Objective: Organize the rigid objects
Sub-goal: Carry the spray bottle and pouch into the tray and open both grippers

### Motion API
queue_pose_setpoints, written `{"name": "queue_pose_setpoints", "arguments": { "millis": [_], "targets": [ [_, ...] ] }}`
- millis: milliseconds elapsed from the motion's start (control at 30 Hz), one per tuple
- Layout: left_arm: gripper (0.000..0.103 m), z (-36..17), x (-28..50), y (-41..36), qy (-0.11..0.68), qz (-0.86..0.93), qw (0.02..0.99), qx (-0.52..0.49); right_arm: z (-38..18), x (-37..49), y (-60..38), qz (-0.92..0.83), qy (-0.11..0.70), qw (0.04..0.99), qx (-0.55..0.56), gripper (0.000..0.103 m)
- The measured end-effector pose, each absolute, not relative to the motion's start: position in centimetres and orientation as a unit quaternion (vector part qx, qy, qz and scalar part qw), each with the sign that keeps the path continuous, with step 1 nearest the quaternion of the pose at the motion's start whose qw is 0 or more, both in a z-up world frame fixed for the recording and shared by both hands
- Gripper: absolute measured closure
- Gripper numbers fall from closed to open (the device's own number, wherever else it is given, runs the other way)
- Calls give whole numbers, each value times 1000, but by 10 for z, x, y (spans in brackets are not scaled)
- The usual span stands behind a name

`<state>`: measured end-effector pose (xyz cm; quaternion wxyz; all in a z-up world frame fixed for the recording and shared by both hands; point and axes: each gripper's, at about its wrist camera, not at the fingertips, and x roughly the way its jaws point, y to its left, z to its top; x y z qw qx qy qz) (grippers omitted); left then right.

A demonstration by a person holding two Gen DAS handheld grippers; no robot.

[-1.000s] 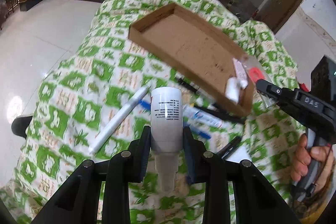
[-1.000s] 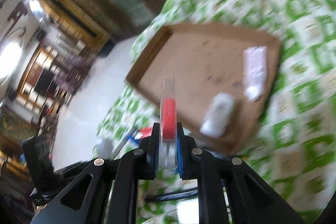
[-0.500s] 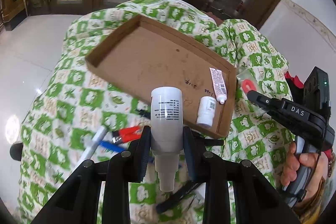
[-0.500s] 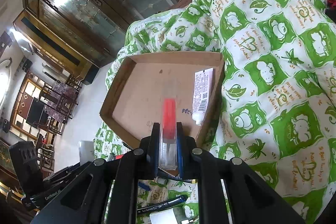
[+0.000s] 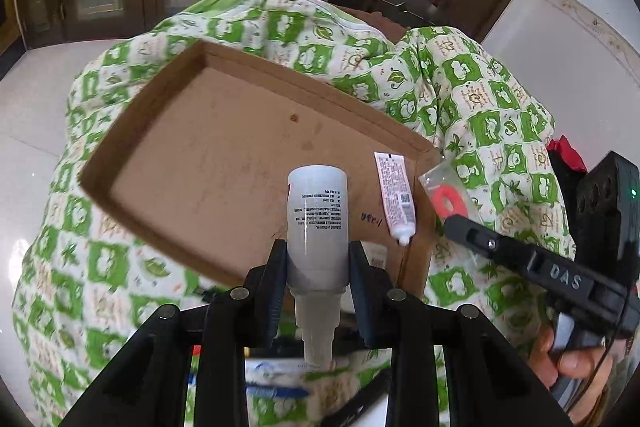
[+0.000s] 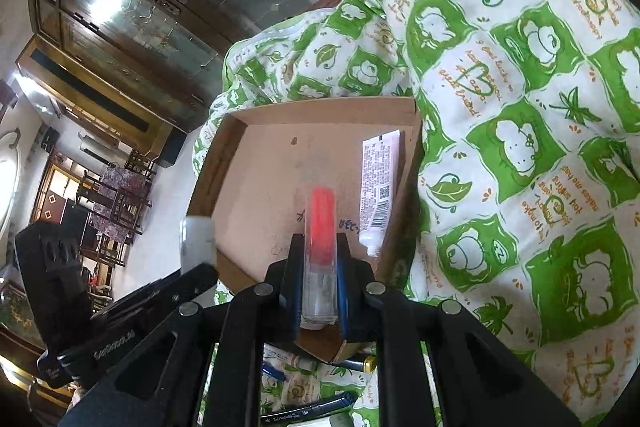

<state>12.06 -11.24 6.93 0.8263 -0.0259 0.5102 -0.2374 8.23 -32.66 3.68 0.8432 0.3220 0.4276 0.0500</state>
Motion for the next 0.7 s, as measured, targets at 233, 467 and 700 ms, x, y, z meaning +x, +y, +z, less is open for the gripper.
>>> {"name": "queue_pose_setpoints", "arguments": {
  "millis": [233,467,700],
  "targets": [
    [72,58,127,-125,518,-241,821,-18,34,84,-327,50,430,842,322,90],
    [72,52,132,-127,520,-236,821,-13,36,85,-326,48,430,843,321,90],
    [72,50,142,-129,510,-214,833,1,33,87,-326,45,432,841,322,90]
  ]
}}
